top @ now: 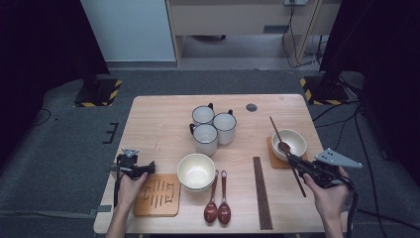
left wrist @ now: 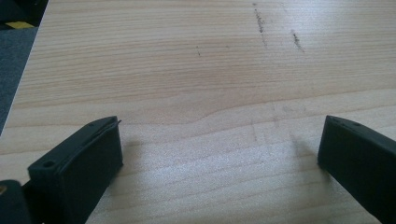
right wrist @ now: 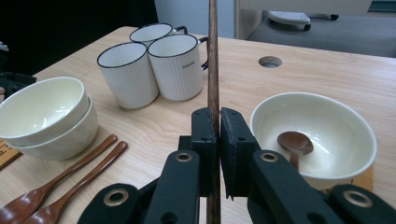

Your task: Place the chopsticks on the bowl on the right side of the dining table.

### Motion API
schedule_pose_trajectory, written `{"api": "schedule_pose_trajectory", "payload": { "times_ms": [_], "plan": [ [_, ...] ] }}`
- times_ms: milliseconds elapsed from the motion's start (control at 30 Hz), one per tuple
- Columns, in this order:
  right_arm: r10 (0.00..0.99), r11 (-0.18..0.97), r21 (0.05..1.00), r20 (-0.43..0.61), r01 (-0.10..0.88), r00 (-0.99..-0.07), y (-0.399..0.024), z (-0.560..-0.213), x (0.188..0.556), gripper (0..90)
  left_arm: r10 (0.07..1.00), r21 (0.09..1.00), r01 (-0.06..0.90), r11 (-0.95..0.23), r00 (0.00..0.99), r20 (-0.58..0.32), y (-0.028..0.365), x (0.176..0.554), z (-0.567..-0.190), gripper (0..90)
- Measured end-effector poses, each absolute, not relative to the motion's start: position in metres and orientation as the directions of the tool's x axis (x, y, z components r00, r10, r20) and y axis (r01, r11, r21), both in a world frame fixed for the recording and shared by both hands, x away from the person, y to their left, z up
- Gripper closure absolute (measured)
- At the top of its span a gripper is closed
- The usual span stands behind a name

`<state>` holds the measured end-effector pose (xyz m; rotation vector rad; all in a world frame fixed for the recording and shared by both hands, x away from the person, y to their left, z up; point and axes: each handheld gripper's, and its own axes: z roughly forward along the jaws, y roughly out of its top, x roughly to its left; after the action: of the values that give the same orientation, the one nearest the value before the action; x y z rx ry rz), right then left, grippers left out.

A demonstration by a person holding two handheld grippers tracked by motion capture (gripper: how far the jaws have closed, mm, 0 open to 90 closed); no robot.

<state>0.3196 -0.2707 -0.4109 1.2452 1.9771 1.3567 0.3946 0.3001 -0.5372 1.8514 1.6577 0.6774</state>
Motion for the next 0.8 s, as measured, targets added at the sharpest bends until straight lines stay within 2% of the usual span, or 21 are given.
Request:
{"api": "schedule_pose_trajectory", "payload": {
  "times_ms": [800],
  "plan": [
    [0.857,0.085,0.903,0.149,0.421,-0.493,-0.296,-0.397,0.333,84.9,0.994,0.697,0.712,-0.08,0.109,0.003,0.3,0.395,-0.537,0.0]
  ]
}}
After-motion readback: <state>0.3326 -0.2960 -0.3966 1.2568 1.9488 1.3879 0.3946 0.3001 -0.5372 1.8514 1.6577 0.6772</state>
